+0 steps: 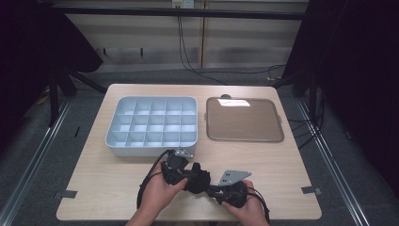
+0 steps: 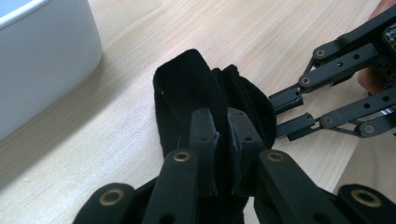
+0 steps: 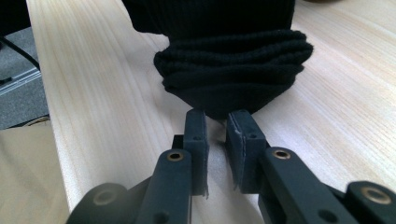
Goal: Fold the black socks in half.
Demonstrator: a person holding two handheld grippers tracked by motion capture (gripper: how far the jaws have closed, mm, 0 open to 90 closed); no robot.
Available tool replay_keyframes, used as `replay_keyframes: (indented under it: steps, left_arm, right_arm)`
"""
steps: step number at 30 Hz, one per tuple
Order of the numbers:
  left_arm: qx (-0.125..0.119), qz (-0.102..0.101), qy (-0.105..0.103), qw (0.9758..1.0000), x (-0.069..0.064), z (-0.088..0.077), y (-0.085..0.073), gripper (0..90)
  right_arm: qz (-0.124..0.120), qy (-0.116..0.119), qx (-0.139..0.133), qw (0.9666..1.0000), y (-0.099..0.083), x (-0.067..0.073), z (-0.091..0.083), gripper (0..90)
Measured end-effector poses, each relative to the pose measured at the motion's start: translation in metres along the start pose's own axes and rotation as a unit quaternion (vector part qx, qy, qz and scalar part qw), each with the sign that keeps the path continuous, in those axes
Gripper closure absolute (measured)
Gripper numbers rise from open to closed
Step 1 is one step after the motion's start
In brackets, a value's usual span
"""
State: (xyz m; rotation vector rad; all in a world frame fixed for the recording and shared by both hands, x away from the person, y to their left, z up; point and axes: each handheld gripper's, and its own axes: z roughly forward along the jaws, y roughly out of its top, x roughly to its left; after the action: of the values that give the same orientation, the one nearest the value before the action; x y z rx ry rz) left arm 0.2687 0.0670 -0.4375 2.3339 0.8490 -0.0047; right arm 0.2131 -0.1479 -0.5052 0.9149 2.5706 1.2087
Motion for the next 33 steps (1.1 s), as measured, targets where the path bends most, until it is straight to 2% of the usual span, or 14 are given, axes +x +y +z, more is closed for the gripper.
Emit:
replay_keyframes:
  steps: [5, 11, 21, 33]
  left_arm:
    - [-0.001, -0.001, -0.004, 1.0000, -0.0019, 0.0031, 0.0008, 81.9]
    - [0.007, 0.008, -0.007, 0.9999, -0.0033, 0.0062, 0.0021, 81.8]
    - [0.008, 0.006, -0.006, 0.9999, -0.0043, 0.0068, 0.0019, 81.9]
    - [0.000, 0.009, -0.005, 0.9999, -0.0076, 0.0075, 0.0013, 81.8]
  right_arm:
    - [0.000, 0.003, -0.002, 1.0000, 0.0000, 0.0003, 0.0008, 78.6]
    - [-0.001, 0.004, -0.003, 1.0000, 0.0001, 0.0003, 0.0011, 78.6]
    - [0.003, 0.006, -0.006, 1.0000, 0.0014, 0.0002, 0.0036, 78.6]
    - [-0.003, 0.007, -0.008, 0.9999, 0.0033, 0.0010, 0.0063, 78.6]
